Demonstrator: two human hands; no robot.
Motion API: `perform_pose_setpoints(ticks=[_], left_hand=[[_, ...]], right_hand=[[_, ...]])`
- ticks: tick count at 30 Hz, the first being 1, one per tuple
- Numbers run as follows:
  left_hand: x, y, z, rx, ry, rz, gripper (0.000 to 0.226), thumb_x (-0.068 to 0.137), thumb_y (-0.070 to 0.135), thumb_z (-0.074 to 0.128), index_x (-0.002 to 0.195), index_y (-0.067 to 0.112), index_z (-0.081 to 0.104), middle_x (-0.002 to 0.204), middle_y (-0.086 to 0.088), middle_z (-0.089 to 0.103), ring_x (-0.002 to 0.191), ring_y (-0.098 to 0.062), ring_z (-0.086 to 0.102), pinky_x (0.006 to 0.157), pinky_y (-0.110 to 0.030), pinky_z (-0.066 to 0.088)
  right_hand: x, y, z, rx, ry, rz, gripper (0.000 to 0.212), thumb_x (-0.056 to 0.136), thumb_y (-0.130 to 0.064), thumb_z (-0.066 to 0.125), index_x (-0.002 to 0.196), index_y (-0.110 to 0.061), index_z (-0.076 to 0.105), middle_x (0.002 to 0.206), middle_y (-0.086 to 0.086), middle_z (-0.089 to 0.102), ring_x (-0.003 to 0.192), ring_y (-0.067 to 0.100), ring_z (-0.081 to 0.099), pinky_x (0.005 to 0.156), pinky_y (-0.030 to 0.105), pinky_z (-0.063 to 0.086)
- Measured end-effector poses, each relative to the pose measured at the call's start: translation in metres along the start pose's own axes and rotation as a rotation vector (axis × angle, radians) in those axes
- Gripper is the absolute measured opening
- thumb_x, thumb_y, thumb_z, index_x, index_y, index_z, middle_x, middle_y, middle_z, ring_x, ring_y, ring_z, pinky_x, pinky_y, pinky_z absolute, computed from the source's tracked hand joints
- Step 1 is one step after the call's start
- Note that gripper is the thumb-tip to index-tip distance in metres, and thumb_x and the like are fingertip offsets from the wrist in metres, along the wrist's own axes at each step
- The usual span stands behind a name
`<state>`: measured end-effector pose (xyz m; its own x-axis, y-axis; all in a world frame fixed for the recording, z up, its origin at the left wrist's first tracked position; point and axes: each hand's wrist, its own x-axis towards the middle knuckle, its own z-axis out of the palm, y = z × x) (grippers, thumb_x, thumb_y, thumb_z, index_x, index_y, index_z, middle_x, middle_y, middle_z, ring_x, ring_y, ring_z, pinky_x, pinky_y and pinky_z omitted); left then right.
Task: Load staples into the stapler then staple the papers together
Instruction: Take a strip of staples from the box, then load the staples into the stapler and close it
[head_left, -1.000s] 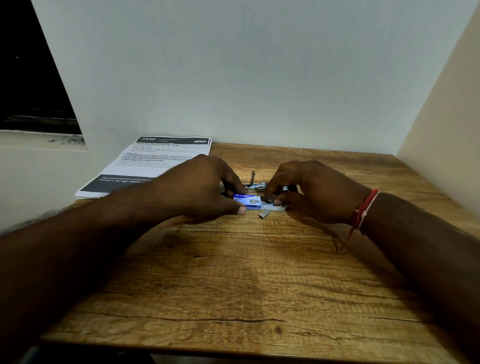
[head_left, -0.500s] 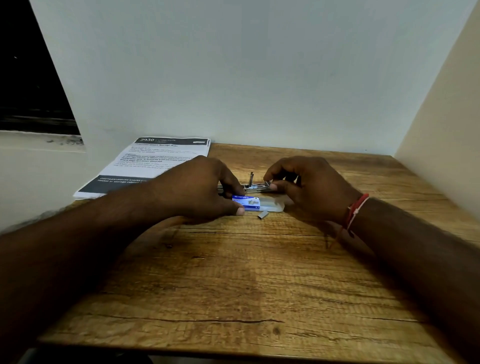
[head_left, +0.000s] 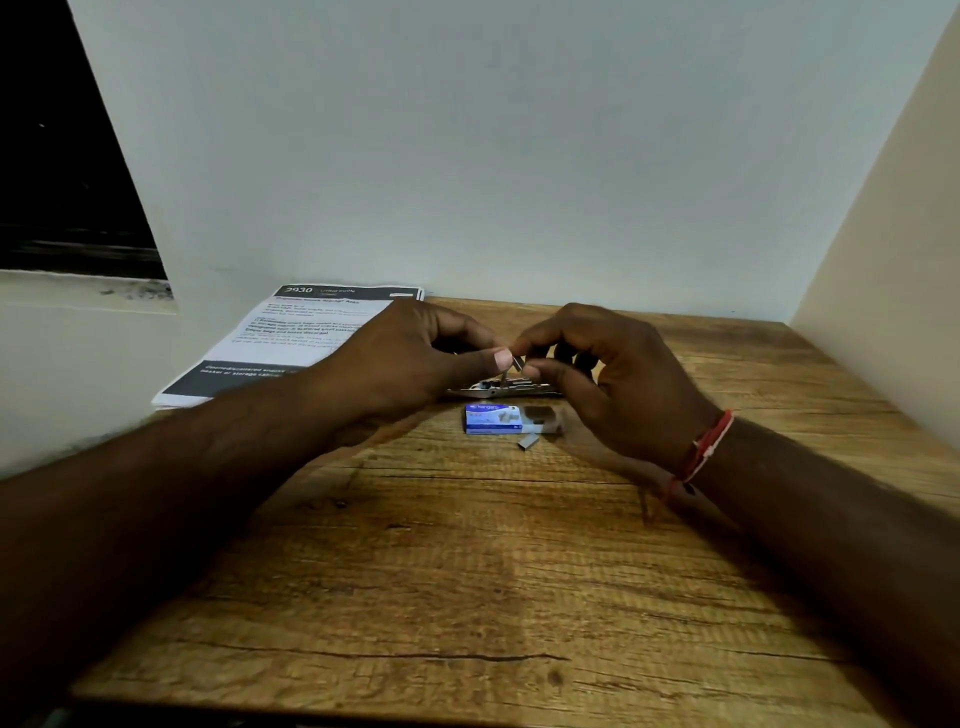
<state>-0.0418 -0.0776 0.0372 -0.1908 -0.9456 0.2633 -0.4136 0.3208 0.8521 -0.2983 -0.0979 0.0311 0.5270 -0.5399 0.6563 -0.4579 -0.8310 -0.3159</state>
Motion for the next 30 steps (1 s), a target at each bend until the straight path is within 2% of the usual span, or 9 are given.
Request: perform_pose_setpoints(ticks=[10,13,16,19,22,24,27,29,30], left_hand=[[-0.002,0.000,0.006,-0.162,-0.022,-0.033,0.016,0.096,0.026,0.087,0.109,0.017,0.087,0.082,0.009,0.079,0.069,-0.001,0.064,0.058,-0.021,0.050],[-0.002,0.000,0.005,-0.139,-0.001,0.008,0.013,0.098,0.028,0.085,0.107,0.019,0.088,0.079,0.009,0.079,0.064,-0.002,0.060,0.060,-0.020,0.048],[-0.002,-0.001,0.007,-0.150,0.065,0.066,0.016,0.099,0.026,0.084,0.111,0.016,0.087,0.067,0.018,0.074,0.061,0.005,0.061,0.064,-0.014,0.047],[-0.006,-0.001,0.012,-0.202,0.111,0.118,0.018,0.098,0.019,0.085,0.114,0.012,0.087,0.078,0.017,0.081,0.069,0.009,0.069,0.068,-0.010,0.050],[-0.010,0.001,0.016,-0.252,0.111,0.156,0.020,0.097,0.012,0.086,0.116,0.008,0.086,0.108,0.001,0.088,0.100,-0.006,0.082,0.086,-0.019,0.061],[-0.011,0.002,0.018,-0.253,0.127,0.183,0.022,0.096,0.010,0.087,0.117,0.005,0.085,0.116,-0.003,0.088,0.115,-0.016,0.082,0.099,-0.028,0.064],[-0.010,0.000,0.019,-0.271,0.153,0.179,0.022,0.093,0.012,0.090,0.114,0.007,0.086,0.111,-0.007,0.088,0.110,-0.025,0.083,0.095,-0.034,0.067],[-0.009,-0.002,0.019,-0.269,0.158,0.165,0.024,0.088,0.021,0.094,0.109,0.012,0.088,0.106,-0.019,0.085,0.097,-0.046,0.077,0.090,-0.050,0.066],[-0.009,-0.002,0.019,-0.271,0.158,0.163,0.026,0.084,0.026,0.096,0.106,0.015,0.088,0.104,-0.027,0.082,0.089,-0.050,0.071,0.085,-0.056,0.063]], right_hand=[[0.002,-0.004,0.000,0.038,0.046,-0.021,0.019,0.101,-0.010,0.078,0.116,-0.018,0.084,0.104,-0.005,0.078,0.090,0.016,0.072,0.075,0.035,0.058],[0.001,-0.005,0.003,0.093,0.110,0.067,0.026,0.099,-0.015,0.081,0.125,-0.020,0.082,0.101,-0.010,0.078,0.086,0.015,0.074,0.077,0.036,0.062],[0.001,-0.007,0.003,0.227,0.156,0.201,0.039,0.094,-0.013,0.085,0.132,-0.022,0.078,0.107,-0.009,0.082,0.097,0.013,0.079,0.087,0.037,0.066],[0.001,-0.010,0.004,0.395,0.188,0.267,0.048,0.088,-0.005,0.089,0.133,-0.019,0.077,0.112,-0.004,0.085,0.105,0.013,0.082,0.093,0.039,0.068],[0.001,-0.013,0.007,0.467,0.222,0.303,0.046,0.085,-0.001,0.091,0.128,-0.014,0.080,0.109,-0.001,0.086,0.105,0.013,0.083,0.092,0.036,0.068],[0.001,-0.014,0.008,0.486,0.235,0.324,0.041,0.085,-0.002,0.091,0.123,-0.012,0.082,0.107,0.000,0.087,0.103,0.013,0.083,0.092,0.036,0.068],[0.002,-0.013,0.007,0.450,0.210,0.353,0.032,0.088,-0.008,0.090,0.118,-0.014,0.085,0.105,-0.004,0.087,0.100,0.010,0.083,0.091,0.034,0.068],[0.001,-0.014,0.007,0.446,0.179,0.353,0.025,0.091,-0.011,0.088,0.116,-0.013,0.086,0.103,-0.005,0.087,0.097,0.010,0.083,0.088,0.030,0.068],[0.001,-0.015,0.007,0.450,0.169,0.350,0.023,0.092,-0.010,0.086,0.114,-0.013,0.086,0.102,-0.005,0.087,0.096,0.010,0.083,0.086,0.028,0.067]])
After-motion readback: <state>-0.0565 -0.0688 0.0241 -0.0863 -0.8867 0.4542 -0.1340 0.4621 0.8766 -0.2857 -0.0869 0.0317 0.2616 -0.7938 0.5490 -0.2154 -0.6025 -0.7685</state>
